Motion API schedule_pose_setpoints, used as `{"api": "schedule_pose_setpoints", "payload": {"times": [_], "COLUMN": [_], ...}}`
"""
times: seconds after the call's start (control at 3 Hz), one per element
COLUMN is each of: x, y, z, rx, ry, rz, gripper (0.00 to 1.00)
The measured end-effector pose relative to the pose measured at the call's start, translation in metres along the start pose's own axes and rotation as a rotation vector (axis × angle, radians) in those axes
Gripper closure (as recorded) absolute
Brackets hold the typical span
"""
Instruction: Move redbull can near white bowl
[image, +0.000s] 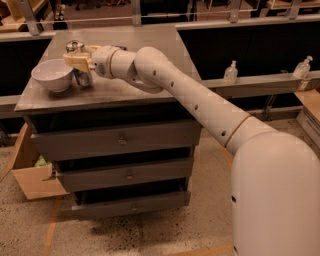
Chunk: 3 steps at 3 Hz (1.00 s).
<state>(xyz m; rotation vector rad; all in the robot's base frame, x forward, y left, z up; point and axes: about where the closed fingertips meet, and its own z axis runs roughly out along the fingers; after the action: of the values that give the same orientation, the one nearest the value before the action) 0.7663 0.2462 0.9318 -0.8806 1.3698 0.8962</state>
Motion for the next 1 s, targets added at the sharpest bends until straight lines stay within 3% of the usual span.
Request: {"api": "schedule_pose_setpoints", "payload": {"times": [0.33,0.67,1.0], "x": [0.0003,0.0004,-0.0036], "y": [0.0013,0.0039,0.0037], "z": [-0.0003,0.0024,-0.0015], "rx": [-0.018,-0.057,-0.097], "ry": [-0.006,-0.013,-0.023], "rz": [-0.015,-0.031,-0.049], "gripper": [0.07,0.0,0.0]}}
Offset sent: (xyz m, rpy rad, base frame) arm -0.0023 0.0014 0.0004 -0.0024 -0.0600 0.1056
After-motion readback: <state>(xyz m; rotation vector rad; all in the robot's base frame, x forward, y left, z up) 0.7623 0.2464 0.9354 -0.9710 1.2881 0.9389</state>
